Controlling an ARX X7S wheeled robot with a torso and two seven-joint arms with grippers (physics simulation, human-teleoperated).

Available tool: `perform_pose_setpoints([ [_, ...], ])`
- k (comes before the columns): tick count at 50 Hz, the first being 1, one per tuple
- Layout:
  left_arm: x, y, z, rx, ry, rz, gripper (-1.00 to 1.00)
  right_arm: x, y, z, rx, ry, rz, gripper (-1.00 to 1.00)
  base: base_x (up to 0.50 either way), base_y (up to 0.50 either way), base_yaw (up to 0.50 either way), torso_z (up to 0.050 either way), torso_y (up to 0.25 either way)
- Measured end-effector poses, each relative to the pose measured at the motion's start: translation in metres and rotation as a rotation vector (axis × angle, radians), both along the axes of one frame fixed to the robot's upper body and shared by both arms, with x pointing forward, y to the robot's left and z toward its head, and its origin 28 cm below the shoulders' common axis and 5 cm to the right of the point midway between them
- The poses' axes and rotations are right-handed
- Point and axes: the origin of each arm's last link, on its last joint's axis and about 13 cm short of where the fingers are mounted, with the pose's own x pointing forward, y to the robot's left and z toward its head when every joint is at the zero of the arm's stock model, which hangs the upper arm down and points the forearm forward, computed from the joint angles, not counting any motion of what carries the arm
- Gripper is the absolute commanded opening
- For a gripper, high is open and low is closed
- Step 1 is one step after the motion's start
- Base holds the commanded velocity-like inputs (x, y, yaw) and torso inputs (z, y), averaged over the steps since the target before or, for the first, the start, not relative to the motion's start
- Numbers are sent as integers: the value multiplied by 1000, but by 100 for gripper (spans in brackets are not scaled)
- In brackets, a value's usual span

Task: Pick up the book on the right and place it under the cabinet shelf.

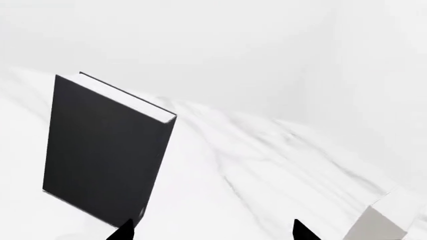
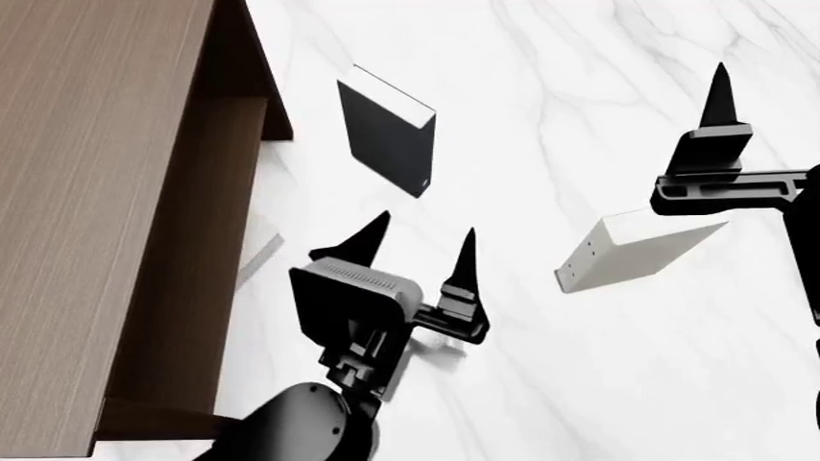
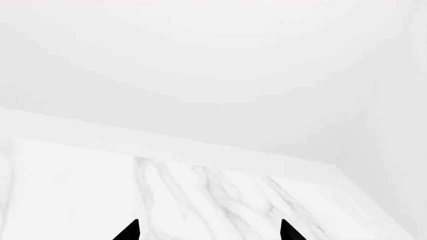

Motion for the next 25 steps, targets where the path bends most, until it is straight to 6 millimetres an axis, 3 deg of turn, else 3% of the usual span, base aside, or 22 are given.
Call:
perform_pose_setpoints([
  [16,-11,-2,7,21,-46,-23,100,0,0,0,0,0,1,100,0,0,0,0,0],
  [25,-15,-3,10,37,-69,-32,100,0,1,0,0,1,2,100,0,0,0,0,85],
])
